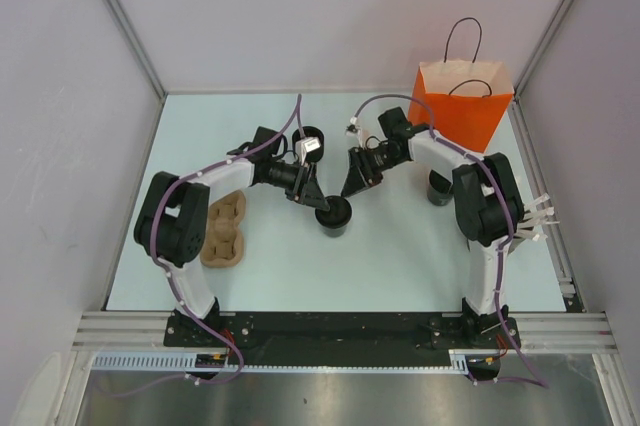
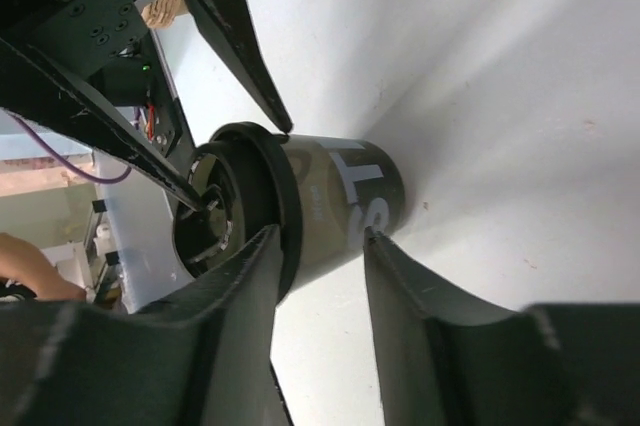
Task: Pack the takeout coffee
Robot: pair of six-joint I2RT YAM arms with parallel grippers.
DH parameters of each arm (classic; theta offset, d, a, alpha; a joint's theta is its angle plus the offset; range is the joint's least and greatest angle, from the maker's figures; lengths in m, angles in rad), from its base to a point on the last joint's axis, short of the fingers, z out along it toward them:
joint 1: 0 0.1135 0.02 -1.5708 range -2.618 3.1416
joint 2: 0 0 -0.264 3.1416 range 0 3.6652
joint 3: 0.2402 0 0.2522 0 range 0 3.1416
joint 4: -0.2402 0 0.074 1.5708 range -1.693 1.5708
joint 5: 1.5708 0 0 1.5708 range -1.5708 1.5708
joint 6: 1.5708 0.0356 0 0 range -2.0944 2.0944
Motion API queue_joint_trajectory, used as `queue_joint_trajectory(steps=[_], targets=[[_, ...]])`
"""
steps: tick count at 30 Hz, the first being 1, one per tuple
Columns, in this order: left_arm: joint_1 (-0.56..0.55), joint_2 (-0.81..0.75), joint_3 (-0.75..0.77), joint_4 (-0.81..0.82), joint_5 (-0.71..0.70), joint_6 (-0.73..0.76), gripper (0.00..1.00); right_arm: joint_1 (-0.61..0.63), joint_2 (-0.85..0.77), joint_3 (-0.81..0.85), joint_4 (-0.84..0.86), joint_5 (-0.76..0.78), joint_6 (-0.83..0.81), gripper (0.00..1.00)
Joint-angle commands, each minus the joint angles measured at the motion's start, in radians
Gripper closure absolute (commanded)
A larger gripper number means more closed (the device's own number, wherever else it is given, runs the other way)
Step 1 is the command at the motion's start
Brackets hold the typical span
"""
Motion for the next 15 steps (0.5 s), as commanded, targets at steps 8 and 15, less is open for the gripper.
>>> queue_joint_trajectory(steps=[8, 15], targets=[[-0.005, -0.014, -0.032, -0.04, -0.144, 0.096, 0.42, -0.089, -0.097, 0.027, -0.095, -0.11, -0.058, 0.52], [-0.005, -0.001, -0.02, -0.042, -0.141, 0.086, 0.42, -0.044, -0.095, -0.026, -0.11, -0.098, -0.087, 0.53]])
